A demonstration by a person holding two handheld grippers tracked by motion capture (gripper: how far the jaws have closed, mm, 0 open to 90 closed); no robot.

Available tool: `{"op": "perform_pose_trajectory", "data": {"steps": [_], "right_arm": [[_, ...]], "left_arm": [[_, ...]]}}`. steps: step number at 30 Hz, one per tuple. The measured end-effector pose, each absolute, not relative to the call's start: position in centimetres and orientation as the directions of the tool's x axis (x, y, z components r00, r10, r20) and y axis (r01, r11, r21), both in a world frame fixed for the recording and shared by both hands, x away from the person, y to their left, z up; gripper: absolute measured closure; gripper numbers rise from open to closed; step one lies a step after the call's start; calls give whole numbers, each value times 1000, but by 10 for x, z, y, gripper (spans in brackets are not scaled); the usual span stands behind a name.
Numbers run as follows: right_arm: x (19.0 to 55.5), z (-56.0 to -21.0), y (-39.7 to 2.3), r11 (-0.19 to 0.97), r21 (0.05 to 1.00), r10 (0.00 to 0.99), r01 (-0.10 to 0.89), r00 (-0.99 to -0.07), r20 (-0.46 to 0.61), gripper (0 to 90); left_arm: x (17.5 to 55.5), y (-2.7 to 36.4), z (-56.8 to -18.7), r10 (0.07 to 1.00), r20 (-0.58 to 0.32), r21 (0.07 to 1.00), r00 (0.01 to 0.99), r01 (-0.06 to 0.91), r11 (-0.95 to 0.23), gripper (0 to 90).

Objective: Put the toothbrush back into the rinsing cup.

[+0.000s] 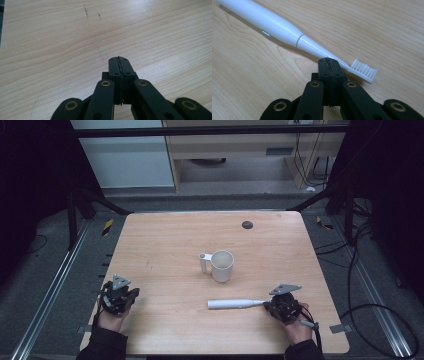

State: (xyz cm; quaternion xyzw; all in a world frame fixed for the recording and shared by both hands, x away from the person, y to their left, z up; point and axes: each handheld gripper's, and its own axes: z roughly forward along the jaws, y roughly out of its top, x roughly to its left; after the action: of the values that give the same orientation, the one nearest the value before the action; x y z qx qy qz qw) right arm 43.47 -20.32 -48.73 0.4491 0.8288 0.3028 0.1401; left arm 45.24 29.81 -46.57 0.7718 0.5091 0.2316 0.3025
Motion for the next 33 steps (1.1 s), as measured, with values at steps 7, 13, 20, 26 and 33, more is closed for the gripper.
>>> {"op": "perform_pose_trajectory", "data": {"steps": [7,13,20,26,33], "right_arm": [[441,-488,-205,405,631,838,662,-544,33,900],[442,-488,-207,401,628,842,667,-538,33,900],[439,-478,-202,379,676,832,632,-552,49,900],[441,-468,-189,346,731,811,588,-579,82,900],[448,-463,-164,328,750,793,575,-599,112,900]], "left_arm": [[453,298,-466,925,50,701,376,646,-301,888],[452,298,-466,925,50,702,376,646,-301,888],[453,298,-466,925,52,700,377,647,-303,888],[453,298,-466,925,52,700,376,647,-302,888],[453,299,-466,927,52,701,372,647,-299,889]]}}
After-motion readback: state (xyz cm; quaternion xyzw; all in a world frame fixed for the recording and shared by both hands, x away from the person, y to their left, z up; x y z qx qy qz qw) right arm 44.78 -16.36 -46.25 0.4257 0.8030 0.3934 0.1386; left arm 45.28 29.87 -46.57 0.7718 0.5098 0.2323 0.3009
